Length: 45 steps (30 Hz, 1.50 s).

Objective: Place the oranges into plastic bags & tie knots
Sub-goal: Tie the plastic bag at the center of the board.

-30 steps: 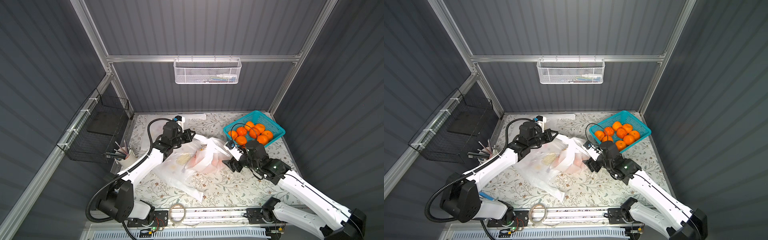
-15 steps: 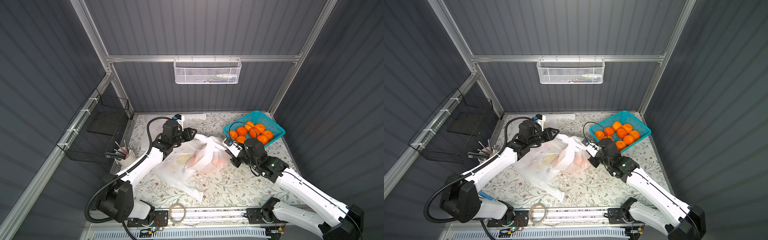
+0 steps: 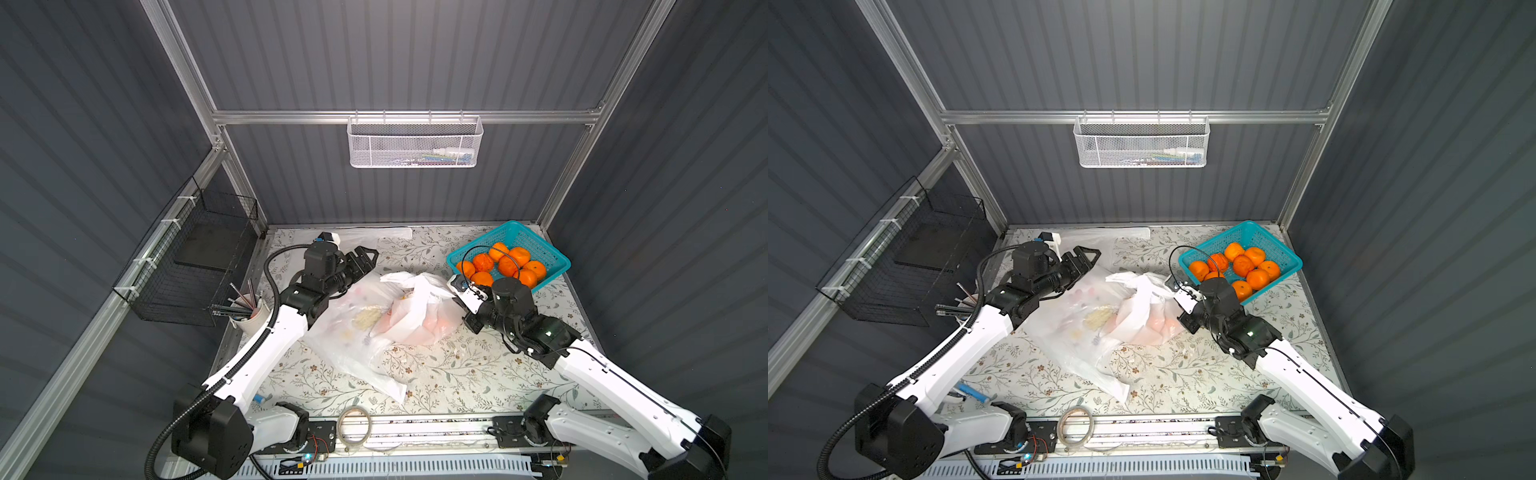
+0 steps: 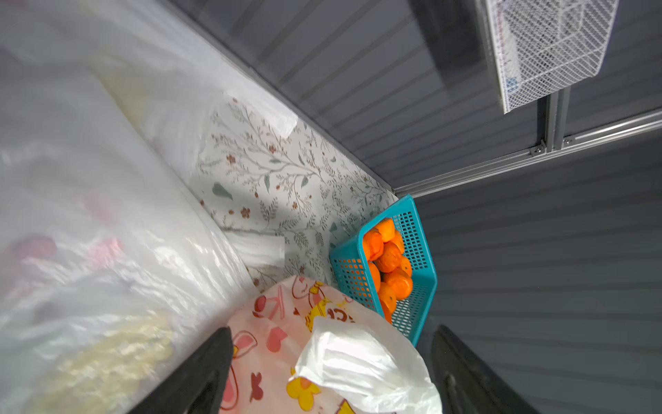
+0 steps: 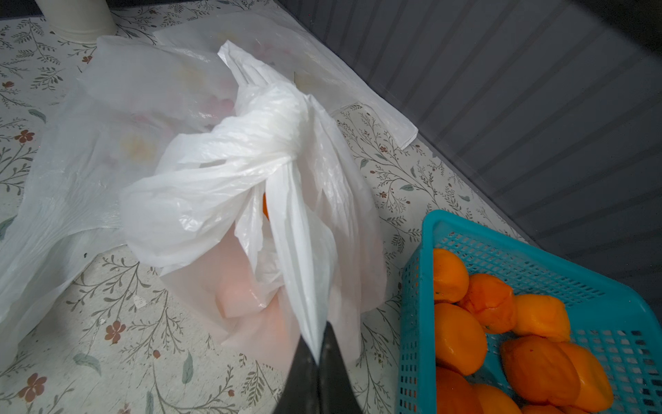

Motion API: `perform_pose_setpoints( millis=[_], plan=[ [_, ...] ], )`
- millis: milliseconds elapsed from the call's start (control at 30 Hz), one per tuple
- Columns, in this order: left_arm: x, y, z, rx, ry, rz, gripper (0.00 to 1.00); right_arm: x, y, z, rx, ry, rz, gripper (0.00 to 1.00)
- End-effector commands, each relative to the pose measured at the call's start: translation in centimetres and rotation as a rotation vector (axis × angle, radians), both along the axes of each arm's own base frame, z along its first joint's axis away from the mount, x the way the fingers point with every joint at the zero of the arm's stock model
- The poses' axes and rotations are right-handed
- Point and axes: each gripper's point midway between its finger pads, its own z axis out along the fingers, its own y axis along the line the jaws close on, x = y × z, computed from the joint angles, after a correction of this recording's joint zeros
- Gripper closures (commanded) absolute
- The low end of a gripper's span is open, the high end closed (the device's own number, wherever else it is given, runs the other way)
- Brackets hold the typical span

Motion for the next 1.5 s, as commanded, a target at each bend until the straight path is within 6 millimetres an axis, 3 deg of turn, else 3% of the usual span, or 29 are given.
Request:
perform_pose_setpoints(
  millis=[0, 200, 433, 633, 800, 1033, 1267, 1467],
  plan=[
    [-1.1, -2.1, -2.8, -0.198, 0.253, 0.0, 0.11, 0.1, 0.1, 0.1, 0.005, -0.023, 0.0, 1.0],
    [-1.8, -4.1, -5.0, -0.303, 0.39, 0.036, 0.09, 0.0, 0.5, 0.2, 0.016, -0.029, 0.017, 1.0],
    [-2.1, -8.4, -5.1, -0.44, 0.478, -0.018, 0.09, 0.0, 0.4, 0.2, 0.019, -0.034, 0.016, 1.0],
    [-1.1, -6.9, -5.8, -0.426, 0.454, 0.095, 0.15, -0.2, 0.4, 0.3, 0.026, -0.034, 0.022, 1.0],
    [-0.5, -7.8, -6.5, -0.457, 0.477, 0.076, 0.26, -0.4, 0.3, 0.3, 0.028, -0.038, 0.022, 1.0],
    [0.7, -7.5, -6.6, -0.443, 0.449, 0.104, 0.35, -0.4, 0.3, 0.2, 0.024, -0.037, 0.024, 1.0],
    [2.3, -6.2, -7.1, -0.436, 0.431, 0.142, 0.4, -0.6, 0.3, -0.1, 0.01, -0.045, 0.037, 1.0],
    [2.9, -7.3, -6.2, -0.448, 0.424, 0.089, 0.41, -0.5, 0.3, -0.2, 0.006, -0.046, 0.033, 1.0]
  ],
)
